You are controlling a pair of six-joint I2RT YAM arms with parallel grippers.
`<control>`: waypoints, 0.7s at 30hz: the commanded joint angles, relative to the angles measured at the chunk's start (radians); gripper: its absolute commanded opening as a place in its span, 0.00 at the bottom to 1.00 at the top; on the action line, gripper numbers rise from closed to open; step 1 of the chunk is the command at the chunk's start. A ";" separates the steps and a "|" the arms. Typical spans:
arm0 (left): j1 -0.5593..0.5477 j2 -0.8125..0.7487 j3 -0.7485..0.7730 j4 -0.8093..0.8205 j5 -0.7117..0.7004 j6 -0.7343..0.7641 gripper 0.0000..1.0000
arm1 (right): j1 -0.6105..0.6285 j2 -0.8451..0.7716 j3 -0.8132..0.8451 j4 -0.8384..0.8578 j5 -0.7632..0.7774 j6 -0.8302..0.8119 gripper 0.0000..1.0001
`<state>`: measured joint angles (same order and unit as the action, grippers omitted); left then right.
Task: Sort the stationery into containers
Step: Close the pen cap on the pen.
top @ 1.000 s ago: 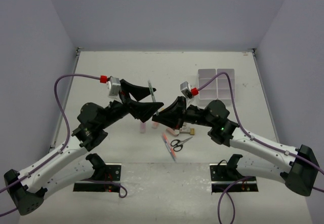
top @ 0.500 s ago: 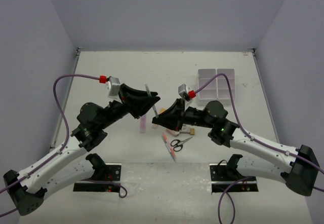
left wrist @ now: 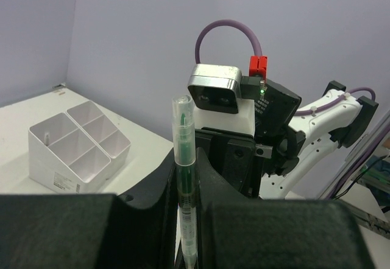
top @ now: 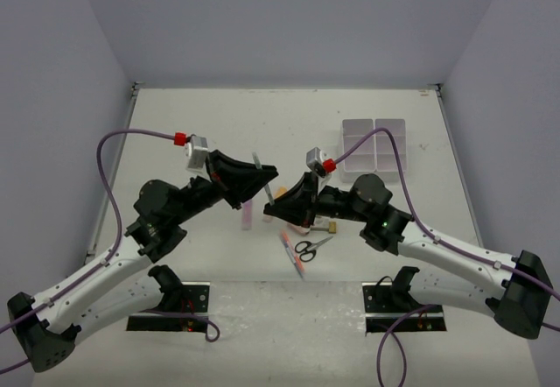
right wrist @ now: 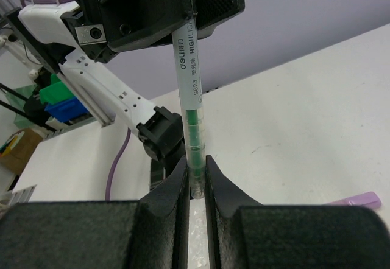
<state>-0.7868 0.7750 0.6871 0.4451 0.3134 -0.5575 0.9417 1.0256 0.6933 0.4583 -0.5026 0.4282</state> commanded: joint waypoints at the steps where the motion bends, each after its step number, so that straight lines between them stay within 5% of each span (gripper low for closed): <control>1: 0.006 0.012 -0.038 0.004 0.029 0.008 0.00 | 0.005 -0.029 0.058 0.063 0.030 0.004 0.00; 21: -0.054 0.004 -0.242 0.080 0.004 -0.088 0.00 | -0.019 0.022 0.274 0.069 0.059 -0.065 0.00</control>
<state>-0.8003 0.7586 0.5171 0.7082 0.2385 -0.6472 0.9470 1.0559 0.7990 0.2809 -0.5005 0.3766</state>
